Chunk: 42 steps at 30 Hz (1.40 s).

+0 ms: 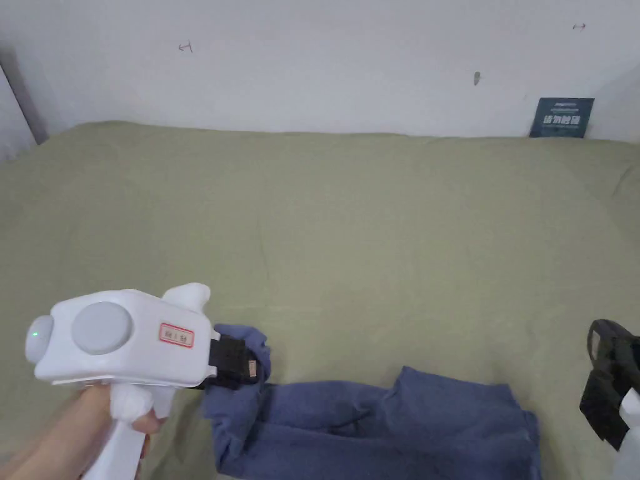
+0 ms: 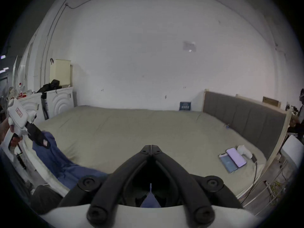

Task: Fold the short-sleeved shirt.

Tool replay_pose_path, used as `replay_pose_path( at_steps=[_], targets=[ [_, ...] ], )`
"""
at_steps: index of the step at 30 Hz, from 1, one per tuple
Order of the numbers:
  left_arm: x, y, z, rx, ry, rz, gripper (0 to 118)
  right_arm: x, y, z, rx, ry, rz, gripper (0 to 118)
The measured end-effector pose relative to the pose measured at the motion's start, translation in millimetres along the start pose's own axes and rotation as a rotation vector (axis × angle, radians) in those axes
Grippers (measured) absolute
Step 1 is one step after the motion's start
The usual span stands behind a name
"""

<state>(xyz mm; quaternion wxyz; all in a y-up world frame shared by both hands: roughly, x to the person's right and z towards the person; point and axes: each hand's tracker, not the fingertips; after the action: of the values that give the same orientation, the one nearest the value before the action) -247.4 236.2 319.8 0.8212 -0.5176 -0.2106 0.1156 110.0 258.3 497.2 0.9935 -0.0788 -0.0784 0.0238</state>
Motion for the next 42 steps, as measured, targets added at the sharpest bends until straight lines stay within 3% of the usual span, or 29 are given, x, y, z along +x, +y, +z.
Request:
replay_pose_path(
  at_steps=[6,7,8,9,10,15,16,17,18,19,26,30,34,36,40,42],
  targets=[
    [45.9,-3.0,-91.8,-0.092,0.085,-0.089,12,9.4,2.4,2.3,0.005,-0.022,-0.012,0],
    [50.4,-5.5,-107.2,-0.103,0.082,-0.093,23,11.0,0.8,1.3,0.002,-0.025,-0.010,0],
    [53.9,-8.7,-121.6,-0.117,0.080,-0.108,53,12.6,-0.8,0.6,0.000,-0.028,-0.010,0],
    [53.5,-11.1,-133.7,-0.124,0.051,-0.122,94,14.2,-1.9,0.2,-0.006,-0.032,-0.012,0],
    [58.6,-14.9,-144.0,-0.124,0.003,-0.115,118,15.9,-3.0,-0.2,-0.013,-0.035,-0.014,0],
    [53.5,-11.7,-120.2,-0.109,-0.062,-0.083,118,24.0,-6.5,-0.6,-0.031,-0.051,-0.024,0],
    [48.3,-9.4,-106.8,-0.075,-0.085,-0.084,114,24.6,-6.4,-1.0,-0.031,-0.053,-0.029,0],
    [43.0,-7.3,-93.8,-0.052,-0.084,-0.084,103,24.9,-6.0,-1.4,-0.029,-0.054,-0.036,0],
    [37.5,-6.4,-79.7,-0.009,-0.087,-0.073,70,24.8,-5.7,-1.5,-0.026,-0.056,-0.039,0],
    [28.9,-5.1,-66.8,0.027,-0.091,-0.058,0,24.3,-5.0,-1.6,-0.020,-0.056,-0.042,0],
    [-8.4,-8.3,-80.3,-0.023,-0.145,0.069,0,18.7,-0.8,-7.6,-0.017,-0.028,-0.055,0],
    [12.9,-17.9,-130.8,-0.094,-0.166,0.056,0,16.9,-2.7,-7.7,-0.029,-0.019,-0.043,0],
    [40.0,-30.2,-185.2,-0.190,-0.287,0.100,0,20.6,-7.6,-9.2,-0.052,-0.028,-0.035,0],
    [47.1,-36.7,-206.5,-0.204,-0.218,0.059,0,22.7,-10.1,-10.2,-0.067,-0.030,-0.034,0],
    [35.8,-31.4,-179.9,-0.175,-0.271,0.108,0,23.5,-12.2,-9.0,-0.083,-0.034,-0.031,0],
    [29.4,-27.6,-148.8,-0.118,-0.252,0.067,0,22.3,-12.4,-10.2,-0.086,-0.028,-0.034,0]
  ],
)
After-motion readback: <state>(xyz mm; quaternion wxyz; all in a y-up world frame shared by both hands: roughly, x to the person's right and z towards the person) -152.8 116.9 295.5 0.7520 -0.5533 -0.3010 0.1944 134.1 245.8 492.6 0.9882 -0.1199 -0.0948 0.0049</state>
